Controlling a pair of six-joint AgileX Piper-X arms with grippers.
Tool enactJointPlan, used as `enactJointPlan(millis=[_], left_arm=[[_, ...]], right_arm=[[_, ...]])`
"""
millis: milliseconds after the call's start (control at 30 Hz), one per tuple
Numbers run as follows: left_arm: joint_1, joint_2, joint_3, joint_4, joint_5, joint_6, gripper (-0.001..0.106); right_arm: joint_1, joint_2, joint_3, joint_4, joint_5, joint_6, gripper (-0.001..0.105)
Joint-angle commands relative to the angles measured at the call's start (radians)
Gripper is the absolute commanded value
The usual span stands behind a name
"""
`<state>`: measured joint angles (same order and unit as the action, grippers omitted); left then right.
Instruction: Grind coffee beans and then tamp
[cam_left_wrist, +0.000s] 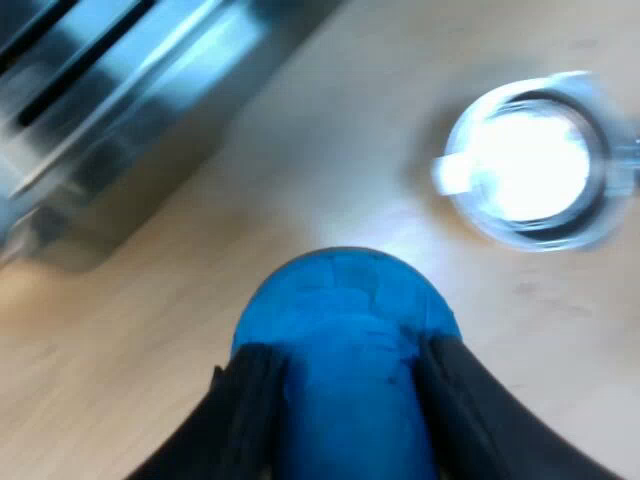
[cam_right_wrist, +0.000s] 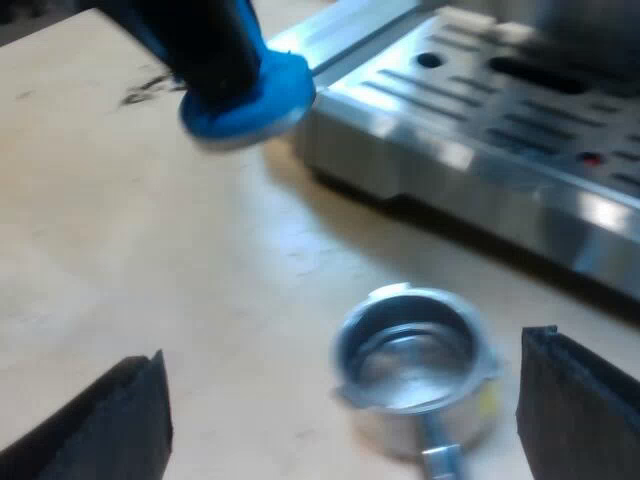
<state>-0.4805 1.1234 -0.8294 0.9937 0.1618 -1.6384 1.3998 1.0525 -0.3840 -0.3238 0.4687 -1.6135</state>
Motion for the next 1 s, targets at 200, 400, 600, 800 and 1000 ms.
enactJointPlan(millis=[200, 400, 600, 800, 1000], left_arm=[[0.172, -0.013, 0.096, -0.036, -0.007, 0.013, 0.000], [0.228, -0.006, 0.157, -0.144, -0.004, 0.005, 0.000], [0.228, 0.071, 0.182, -0.210, -0.010, 0.005, 0.000], [0.228, 0.126, 0.182, -0.218, -0.029, 0.005, 0.000], [0.228, 0.126, 0.187, -0.235, -0.049, 0.005, 0.000]], right_arm=[[0.001, -0.003, 0.000, -0.012, -0.132, -0.054, 0.072], [0.001, -0.003, 0.000, -0.012, -0.130, -0.054, 0.072], [0.001, -0.003, 0.000, -0.012, -0.130, -0.054, 0.072], [0.001, -0.003, 0.000, -0.010, -0.130, -0.054, 0.072], [0.001, -0.003, 0.000, -0.010, -0.130, -0.054, 0.072]])
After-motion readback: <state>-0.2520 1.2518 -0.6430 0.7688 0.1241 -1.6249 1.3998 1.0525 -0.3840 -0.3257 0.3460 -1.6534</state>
